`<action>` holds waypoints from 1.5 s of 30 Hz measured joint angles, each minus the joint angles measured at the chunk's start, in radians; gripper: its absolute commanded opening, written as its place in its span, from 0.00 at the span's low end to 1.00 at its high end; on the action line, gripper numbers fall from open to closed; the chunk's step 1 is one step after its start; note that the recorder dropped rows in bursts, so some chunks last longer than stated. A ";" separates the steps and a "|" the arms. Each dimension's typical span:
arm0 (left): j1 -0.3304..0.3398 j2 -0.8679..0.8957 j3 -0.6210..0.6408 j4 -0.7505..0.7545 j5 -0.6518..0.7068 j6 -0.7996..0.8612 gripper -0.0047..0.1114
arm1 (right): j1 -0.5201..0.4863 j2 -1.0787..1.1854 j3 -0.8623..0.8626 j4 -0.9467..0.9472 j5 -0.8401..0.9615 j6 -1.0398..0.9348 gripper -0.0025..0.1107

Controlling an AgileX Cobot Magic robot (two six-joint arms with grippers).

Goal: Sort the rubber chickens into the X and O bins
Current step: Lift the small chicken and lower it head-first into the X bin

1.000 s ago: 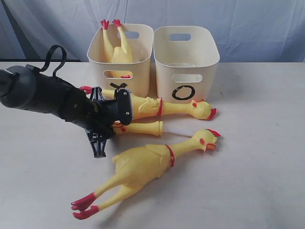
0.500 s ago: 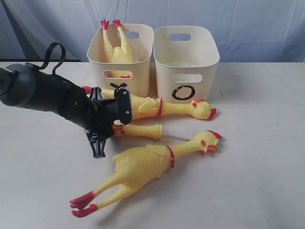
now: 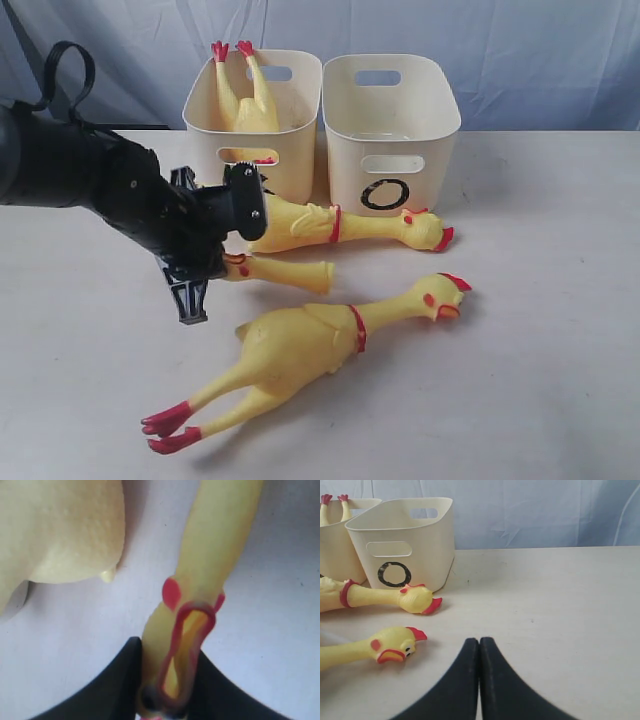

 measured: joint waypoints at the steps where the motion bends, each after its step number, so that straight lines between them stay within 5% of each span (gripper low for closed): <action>1: 0.000 -0.009 0.000 0.000 0.006 -0.002 0.04 | 0.000 0.000 0.000 0.000 0.000 0.000 0.02; 18: 0.000 -0.158 0.000 -0.004 0.045 -0.164 0.04 | 0.000 0.000 0.000 0.000 0.000 0.000 0.02; 33: 0.040 -0.170 -0.167 -0.072 -0.230 -0.635 0.04 | 0.000 0.000 0.000 0.000 0.000 0.000 0.02; 37: 0.101 -0.117 -0.174 -0.229 -0.362 -0.678 0.04 | 0.000 0.000 0.000 0.000 0.000 0.000 0.02; 45: 0.129 0.015 -0.278 -0.298 -0.385 -0.684 0.04 | 0.000 0.000 0.000 0.000 0.000 0.000 0.02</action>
